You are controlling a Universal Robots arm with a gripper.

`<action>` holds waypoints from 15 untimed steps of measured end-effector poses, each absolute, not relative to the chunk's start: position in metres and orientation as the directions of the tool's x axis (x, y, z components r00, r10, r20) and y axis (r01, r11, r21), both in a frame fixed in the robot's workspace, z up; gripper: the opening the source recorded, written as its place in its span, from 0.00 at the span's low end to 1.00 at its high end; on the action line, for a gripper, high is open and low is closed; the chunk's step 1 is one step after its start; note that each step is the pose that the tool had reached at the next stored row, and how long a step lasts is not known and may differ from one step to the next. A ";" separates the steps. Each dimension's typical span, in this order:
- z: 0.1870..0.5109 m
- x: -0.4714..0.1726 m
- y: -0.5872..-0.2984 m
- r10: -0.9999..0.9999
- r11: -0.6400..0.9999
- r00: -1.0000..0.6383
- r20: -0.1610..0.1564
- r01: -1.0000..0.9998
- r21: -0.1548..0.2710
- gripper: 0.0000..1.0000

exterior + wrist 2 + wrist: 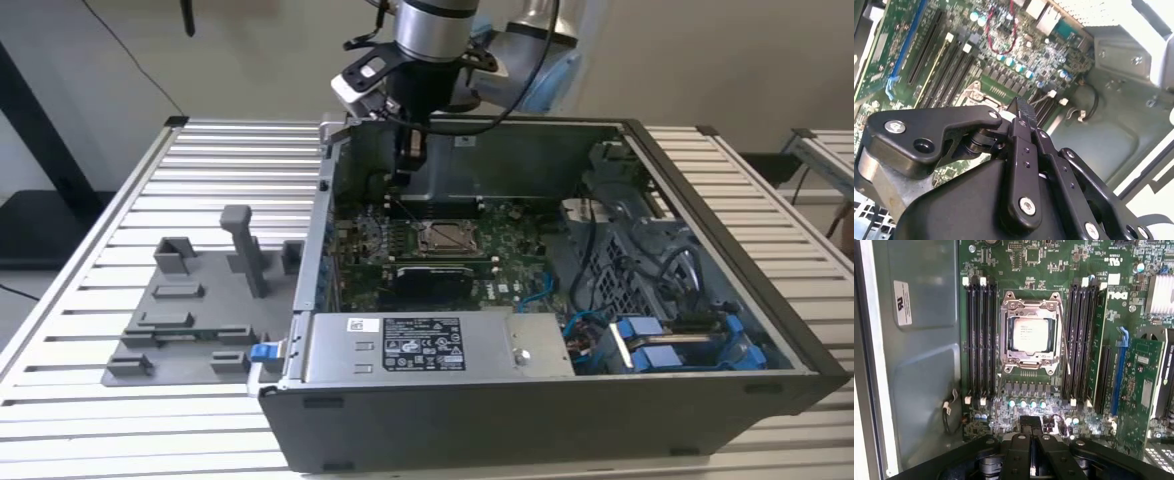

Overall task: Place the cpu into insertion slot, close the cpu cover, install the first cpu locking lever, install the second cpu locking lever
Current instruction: 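Install the first cpu locking lever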

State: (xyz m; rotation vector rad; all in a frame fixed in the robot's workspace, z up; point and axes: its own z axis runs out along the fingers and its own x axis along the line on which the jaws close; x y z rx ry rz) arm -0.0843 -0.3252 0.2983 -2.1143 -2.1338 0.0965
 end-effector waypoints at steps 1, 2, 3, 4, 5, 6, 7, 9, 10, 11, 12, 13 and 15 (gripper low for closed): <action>0.298 -0.085 -0.325 0.999 0.013 -0.005 0.051 0.990 -0.141 0.11; 0.298 -0.086 -0.325 0.999 0.013 -0.006 0.051 0.990 -0.141 0.11; 0.298 -0.086 -0.325 0.999 0.013 -0.006 0.051 0.990 -0.141 0.11; 0.298 -0.086 -0.325 0.999 0.013 -0.006 0.051 0.990 -0.141 0.11; 0.298 -0.086 -0.325 0.999 0.013 -0.006 0.051 0.990 -0.141 0.11; 0.298 -0.086 -0.325 0.999 0.013 -0.006 0.051 0.990 -0.141 0.11; 0.298 -0.086 -0.325 0.999 0.013 -0.006 0.051 0.990 -0.141 0.11; 0.298 -0.086 -0.325 0.999 0.013 -0.006 0.051 0.990 -0.141 0.11; 0.298 -0.086 -0.325 0.999 0.013 -0.006 0.051 0.990 -0.141 0.11; 0.298 -0.087 -0.325 0.999 0.013 -0.006 0.051 0.990 -0.141 0.11; 0.298 -0.087 -0.325 0.999 0.013 -0.005 0.051 0.990 -0.141 0.11; 0.298 -0.087 -0.325 0.999 0.013 -0.005 0.051 0.990 -0.141 0.11; 0.298 -0.088 -0.325 0.999 0.013 -0.005 0.052 0.990 -0.141 0.11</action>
